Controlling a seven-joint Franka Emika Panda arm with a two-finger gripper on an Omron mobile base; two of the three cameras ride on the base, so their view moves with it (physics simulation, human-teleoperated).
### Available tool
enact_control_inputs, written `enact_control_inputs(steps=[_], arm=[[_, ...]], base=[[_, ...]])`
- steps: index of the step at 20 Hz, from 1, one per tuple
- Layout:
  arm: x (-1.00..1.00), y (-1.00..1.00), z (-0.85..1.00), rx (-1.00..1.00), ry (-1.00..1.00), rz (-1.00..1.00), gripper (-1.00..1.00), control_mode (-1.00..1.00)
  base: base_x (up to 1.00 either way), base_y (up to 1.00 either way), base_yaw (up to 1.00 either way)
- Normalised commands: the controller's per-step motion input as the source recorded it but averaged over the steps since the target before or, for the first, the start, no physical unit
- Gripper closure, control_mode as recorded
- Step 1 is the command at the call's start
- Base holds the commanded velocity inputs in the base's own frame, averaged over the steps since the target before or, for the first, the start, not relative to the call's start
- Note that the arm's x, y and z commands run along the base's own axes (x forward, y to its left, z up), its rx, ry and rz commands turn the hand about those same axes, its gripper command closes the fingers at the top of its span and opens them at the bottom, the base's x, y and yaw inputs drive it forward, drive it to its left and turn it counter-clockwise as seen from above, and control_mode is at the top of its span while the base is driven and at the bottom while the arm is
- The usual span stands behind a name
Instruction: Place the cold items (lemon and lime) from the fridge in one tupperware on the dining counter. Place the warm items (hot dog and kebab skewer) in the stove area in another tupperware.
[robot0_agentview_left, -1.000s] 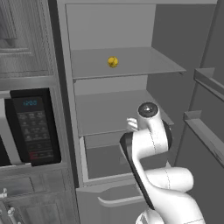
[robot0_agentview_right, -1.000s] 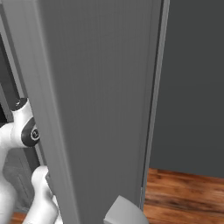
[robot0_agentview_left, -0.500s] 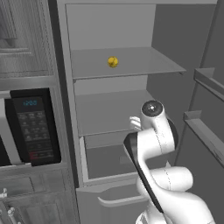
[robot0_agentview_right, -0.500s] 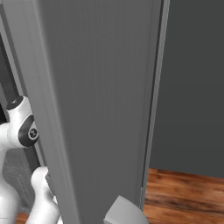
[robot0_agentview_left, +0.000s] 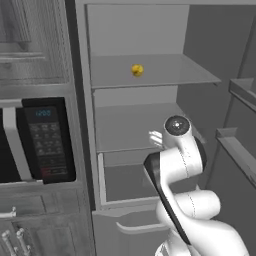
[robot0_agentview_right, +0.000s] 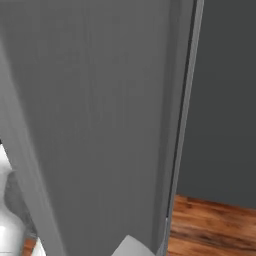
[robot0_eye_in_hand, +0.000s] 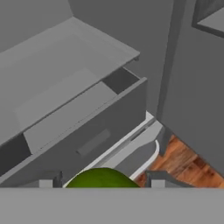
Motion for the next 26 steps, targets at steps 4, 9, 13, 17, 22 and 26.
enact_control_inputs(steps=[4,9,13,17,22,26], arm=[[0.00,0.00,0.00,0.00,0.00,0.00,1.00,1.00],[0.00,0.00,0.00,0.00,0.00,0.00,1.00,1.00],[0.00,0.00,0.00,0.00,0.00,0.00,1.00,1.00],[0.00,0.00,0.00,0.00,0.00,0.00,1.00,1.00],[0.00,0.00,0.00,0.00,0.00,0.00,1.00,1.00],[0.00,0.00,0.00,0.00,0.00,0.00,1.00,1.00]], base=[[-0.16,0.00,0.45],[-0.45,0.17,0.52],[-0.61,0.44,0.55],[-0.59,0.61,0.47],[-0.73,0.67,0.32],[-0.81,0.47,0.27]])
